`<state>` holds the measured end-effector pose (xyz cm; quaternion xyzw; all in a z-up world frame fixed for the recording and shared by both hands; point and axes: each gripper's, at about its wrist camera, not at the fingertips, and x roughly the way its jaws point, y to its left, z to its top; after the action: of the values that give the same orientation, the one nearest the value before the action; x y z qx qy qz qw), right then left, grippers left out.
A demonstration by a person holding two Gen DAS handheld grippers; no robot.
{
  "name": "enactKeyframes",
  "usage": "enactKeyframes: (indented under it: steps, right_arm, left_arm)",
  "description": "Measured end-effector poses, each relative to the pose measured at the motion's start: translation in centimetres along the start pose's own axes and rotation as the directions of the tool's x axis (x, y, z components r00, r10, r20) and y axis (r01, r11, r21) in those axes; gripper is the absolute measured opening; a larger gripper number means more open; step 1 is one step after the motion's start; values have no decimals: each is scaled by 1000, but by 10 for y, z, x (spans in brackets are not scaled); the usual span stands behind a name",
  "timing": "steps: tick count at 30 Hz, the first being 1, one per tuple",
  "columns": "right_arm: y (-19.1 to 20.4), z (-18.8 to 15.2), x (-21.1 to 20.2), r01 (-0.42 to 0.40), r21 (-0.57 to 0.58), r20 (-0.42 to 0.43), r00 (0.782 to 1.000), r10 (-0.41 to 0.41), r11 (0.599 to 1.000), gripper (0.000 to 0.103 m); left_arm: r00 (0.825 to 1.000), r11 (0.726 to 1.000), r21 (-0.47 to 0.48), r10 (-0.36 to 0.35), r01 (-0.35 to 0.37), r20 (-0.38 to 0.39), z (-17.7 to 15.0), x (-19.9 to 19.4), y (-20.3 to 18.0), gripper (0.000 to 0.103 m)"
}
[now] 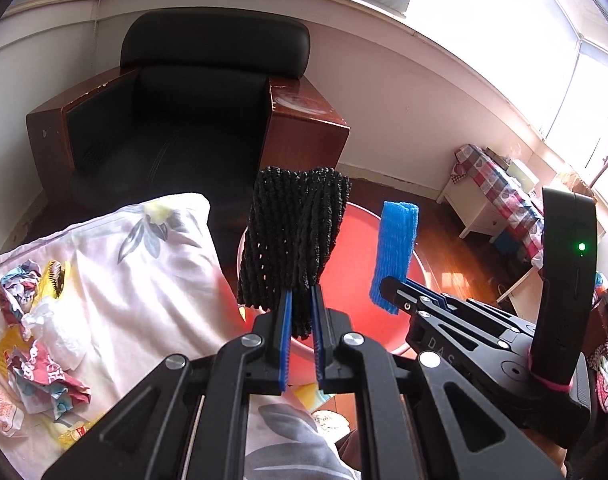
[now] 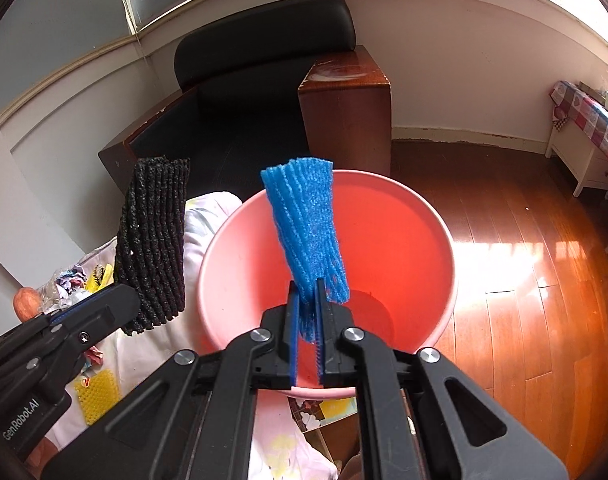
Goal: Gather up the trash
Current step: 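Carry both held nets over the red bucket with both grippers, then open the left gripper to drop the black net while the right gripper drops the blue net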
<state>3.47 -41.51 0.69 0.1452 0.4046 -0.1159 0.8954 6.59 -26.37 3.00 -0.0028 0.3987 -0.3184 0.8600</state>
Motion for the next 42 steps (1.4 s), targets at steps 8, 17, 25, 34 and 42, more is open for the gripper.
enactKeyframes:
  steps: [8, 17, 25, 34, 42]
  right_arm:
    - [-9, 0, 25, 21, 5, -59, 998, -20, 1000, 7]
    - [-11, 3, 41, 34, 12, -88, 996, -33, 999, 7]
    - [-20, 4, 47, 54, 24, -102, 993, -51, 998, 7]
    - [-28, 2, 50, 15, 46, -122, 992, -9, 999, 7]
    - [-21, 3, 43, 18, 7, -101, 995, -17, 1000, 25]
  left_arm:
    - [995, 999, -6, 33, -34, -95, 2, 46, -3, 9]
    - [986, 998, 28, 65, -62, -150, 7, 75, -9, 9]
    - [979, 996, 47, 83, -76, -186, 7, 90, -15, 30]
    - [985, 995, 61, 82, -74, -151, 7, 83, -16, 39]
    - [989, 995, 54, 92, -86, -119, 7, 66, -9, 40]
